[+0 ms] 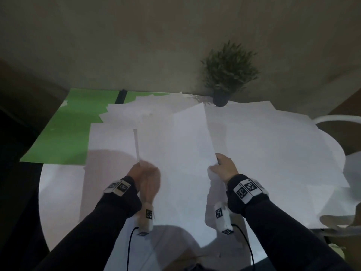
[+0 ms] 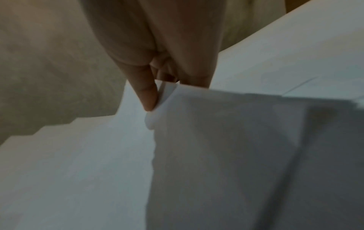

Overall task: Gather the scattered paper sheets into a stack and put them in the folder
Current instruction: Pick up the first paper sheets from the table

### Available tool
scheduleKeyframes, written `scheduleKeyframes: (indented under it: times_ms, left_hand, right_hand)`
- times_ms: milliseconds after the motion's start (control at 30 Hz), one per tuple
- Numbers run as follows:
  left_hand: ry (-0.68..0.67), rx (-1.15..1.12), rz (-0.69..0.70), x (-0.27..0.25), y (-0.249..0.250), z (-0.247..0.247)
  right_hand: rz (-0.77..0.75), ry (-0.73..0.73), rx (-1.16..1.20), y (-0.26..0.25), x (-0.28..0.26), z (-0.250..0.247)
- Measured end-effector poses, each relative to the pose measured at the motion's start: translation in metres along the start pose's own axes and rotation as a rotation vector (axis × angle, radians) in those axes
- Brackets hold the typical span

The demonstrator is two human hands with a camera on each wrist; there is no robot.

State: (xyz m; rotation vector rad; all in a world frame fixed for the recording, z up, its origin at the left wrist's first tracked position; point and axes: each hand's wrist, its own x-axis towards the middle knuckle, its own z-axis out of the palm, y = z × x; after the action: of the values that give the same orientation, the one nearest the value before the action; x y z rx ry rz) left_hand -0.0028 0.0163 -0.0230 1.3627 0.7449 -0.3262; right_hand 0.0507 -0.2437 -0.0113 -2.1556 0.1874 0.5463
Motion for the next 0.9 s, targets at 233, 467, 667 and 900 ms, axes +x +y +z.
scheduleKeyframes:
  times_ms: [233,467,667,900]
  left_hand:
    - [-0.077,-0.046,0.118,-0.009,0.008,-0.006]
    - [-0.137,0.079,0.091,-0.014,0.024,0.002]
    - [0.230,0.535,0.083,0.000,0.023,-0.027]
    - [0.367,0.603,0.072,0.001,0.006,-0.028]
  right_hand:
    - [0.032,0.030,0.386,-0.009,-0.011,-0.012]
    - [-0.051,-0.078,0.355,-0.025,-0.017,-0.006]
    - [0.070,0.157,-0.088,-0.009,0.000,-0.015]
    - [0.270,0.131,-0.576,-0.008,-0.002,0.021]
